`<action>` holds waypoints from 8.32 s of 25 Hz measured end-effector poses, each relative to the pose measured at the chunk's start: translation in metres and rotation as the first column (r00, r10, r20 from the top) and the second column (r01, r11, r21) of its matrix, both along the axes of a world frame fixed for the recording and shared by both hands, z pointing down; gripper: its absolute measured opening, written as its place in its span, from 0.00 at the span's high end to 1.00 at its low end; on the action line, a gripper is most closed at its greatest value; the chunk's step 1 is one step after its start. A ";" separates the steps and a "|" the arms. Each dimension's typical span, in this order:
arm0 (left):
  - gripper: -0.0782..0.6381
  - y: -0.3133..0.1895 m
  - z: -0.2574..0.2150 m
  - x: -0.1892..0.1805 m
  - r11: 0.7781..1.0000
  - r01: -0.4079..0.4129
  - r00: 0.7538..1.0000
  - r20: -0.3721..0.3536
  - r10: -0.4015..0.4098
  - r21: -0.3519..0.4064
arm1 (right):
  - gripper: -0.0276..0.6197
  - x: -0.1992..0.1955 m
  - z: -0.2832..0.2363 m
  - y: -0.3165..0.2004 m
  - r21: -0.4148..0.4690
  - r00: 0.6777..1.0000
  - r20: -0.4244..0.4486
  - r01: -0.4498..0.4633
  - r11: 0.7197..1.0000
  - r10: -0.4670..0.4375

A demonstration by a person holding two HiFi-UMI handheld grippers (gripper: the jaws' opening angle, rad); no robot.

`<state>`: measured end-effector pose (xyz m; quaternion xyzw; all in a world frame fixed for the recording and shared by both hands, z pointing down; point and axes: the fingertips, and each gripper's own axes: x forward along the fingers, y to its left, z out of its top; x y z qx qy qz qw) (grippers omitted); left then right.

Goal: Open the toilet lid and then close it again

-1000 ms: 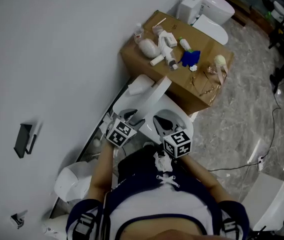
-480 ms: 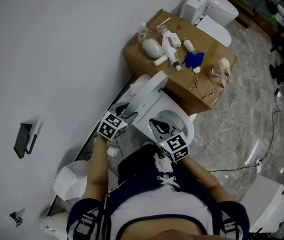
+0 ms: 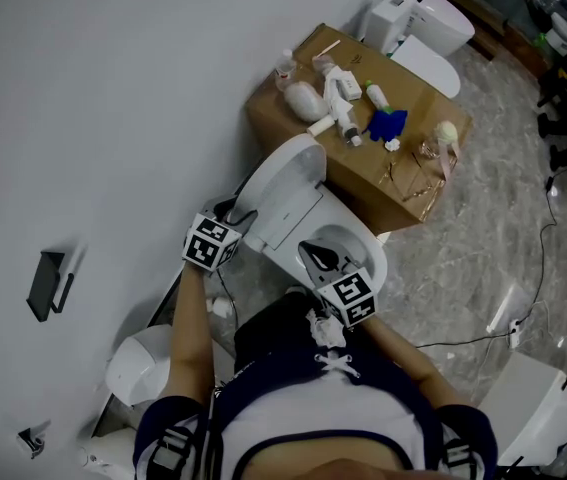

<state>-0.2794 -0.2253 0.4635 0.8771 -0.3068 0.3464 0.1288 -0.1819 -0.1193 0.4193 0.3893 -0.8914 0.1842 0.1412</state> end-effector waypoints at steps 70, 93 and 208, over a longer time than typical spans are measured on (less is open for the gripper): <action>0.88 -0.006 -0.053 -0.066 0.876 0.481 0.751 -0.538 -0.383 0.048 | 0.95 -0.059 0.010 -0.102 0.008 0.996 -0.057 0.070 0.997 -0.070; 0.88 0.022 -0.018 -0.089 0.837 0.546 0.709 -0.510 -0.487 -0.040 | 0.94 -0.093 -0.003 -0.166 -0.177 0.979 0.205 0.024 0.984 0.013; 0.88 0.122 0.010 0.102 0.991 0.124 0.934 -0.332 -0.133 -0.050 | 0.87 0.093 0.070 0.041 -0.545 0.776 0.456 -0.144 0.826 0.436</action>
